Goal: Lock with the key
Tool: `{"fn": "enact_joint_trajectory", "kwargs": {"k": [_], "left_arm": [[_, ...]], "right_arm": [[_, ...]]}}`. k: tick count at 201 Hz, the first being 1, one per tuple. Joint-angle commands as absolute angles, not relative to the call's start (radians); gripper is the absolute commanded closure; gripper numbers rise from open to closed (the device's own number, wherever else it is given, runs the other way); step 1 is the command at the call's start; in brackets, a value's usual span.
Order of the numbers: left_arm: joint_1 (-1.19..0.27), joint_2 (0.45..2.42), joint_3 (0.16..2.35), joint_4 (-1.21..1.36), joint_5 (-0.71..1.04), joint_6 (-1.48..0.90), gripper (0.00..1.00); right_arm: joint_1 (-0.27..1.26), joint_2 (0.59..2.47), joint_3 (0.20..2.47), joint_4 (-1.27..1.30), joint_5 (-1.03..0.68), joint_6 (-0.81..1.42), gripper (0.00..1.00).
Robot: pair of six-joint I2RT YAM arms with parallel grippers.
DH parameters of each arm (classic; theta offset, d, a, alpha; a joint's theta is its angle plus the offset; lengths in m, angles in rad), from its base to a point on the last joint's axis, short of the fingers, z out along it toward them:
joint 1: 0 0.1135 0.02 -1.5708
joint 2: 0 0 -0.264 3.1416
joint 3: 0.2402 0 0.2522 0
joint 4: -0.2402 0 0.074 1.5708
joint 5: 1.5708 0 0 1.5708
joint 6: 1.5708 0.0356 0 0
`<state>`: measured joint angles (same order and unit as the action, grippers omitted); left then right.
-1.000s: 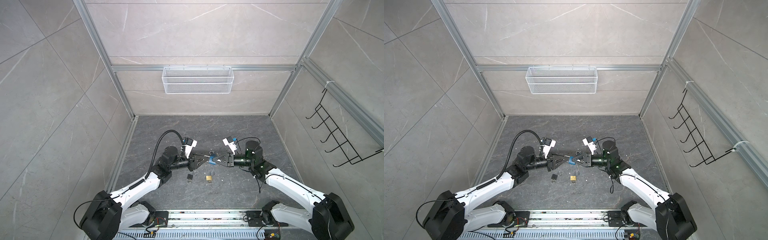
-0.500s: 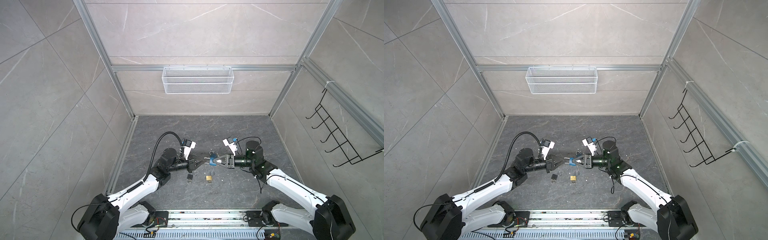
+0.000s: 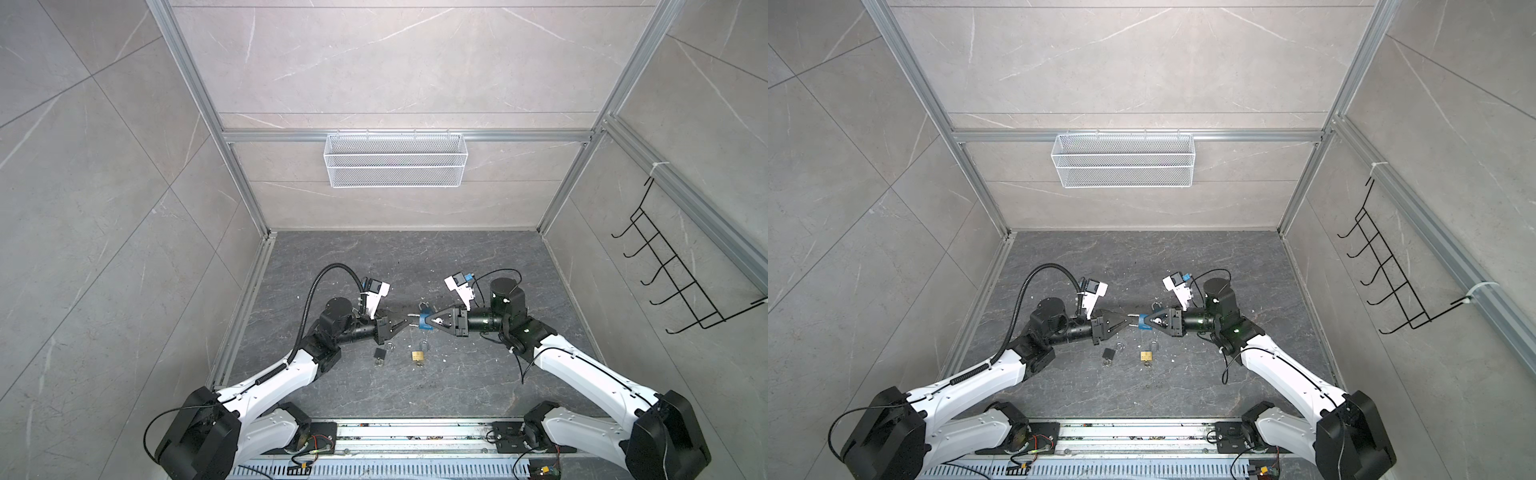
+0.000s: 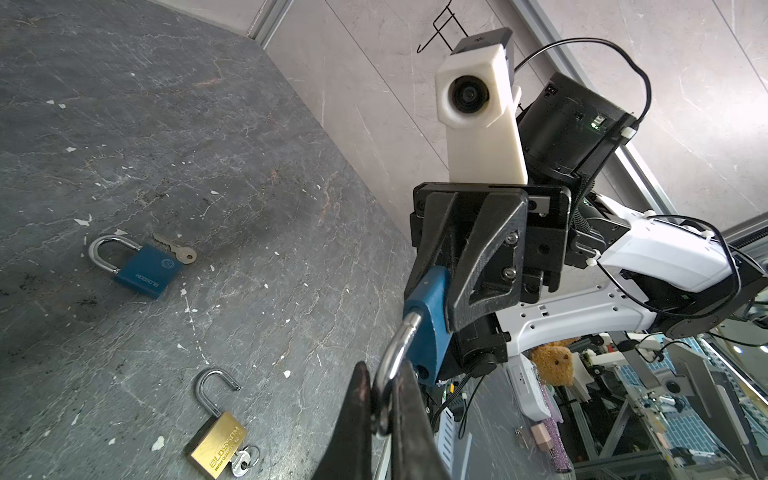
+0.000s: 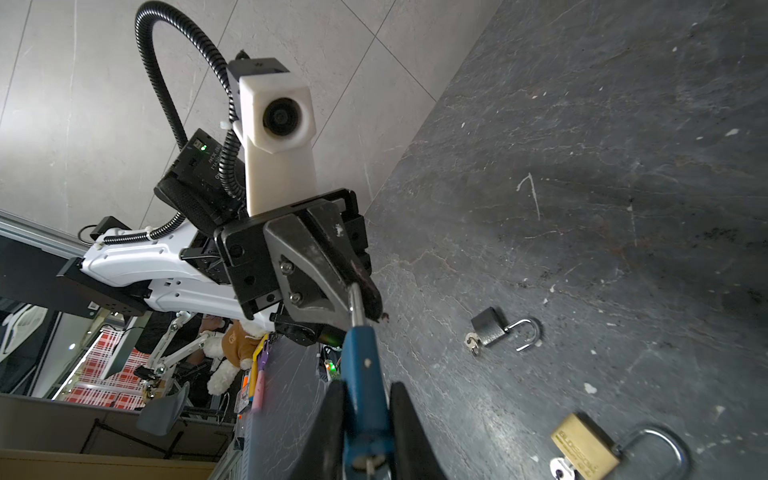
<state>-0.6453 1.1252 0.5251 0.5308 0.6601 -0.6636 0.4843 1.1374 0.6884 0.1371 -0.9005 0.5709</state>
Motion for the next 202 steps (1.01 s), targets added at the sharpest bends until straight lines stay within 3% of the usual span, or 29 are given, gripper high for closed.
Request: {"fn": "enact_joint_trajectory", "kwargs": {"k": [1, 202], "left_arm": [[-0.646, 1.115, 0.53, 0.653, 0.659, -0.667, 1.0], [-0.647, 1.15, 0.558, 0.72, 0.771, -0.704, 1.0]], "right_arm": [[0.477, 1.126, 0.694, 0.055, -0.773, 0.517, 1.0], [0.478, 1.146, 0.624, 0.251, -0.714, 0.514, 1.0]]}}
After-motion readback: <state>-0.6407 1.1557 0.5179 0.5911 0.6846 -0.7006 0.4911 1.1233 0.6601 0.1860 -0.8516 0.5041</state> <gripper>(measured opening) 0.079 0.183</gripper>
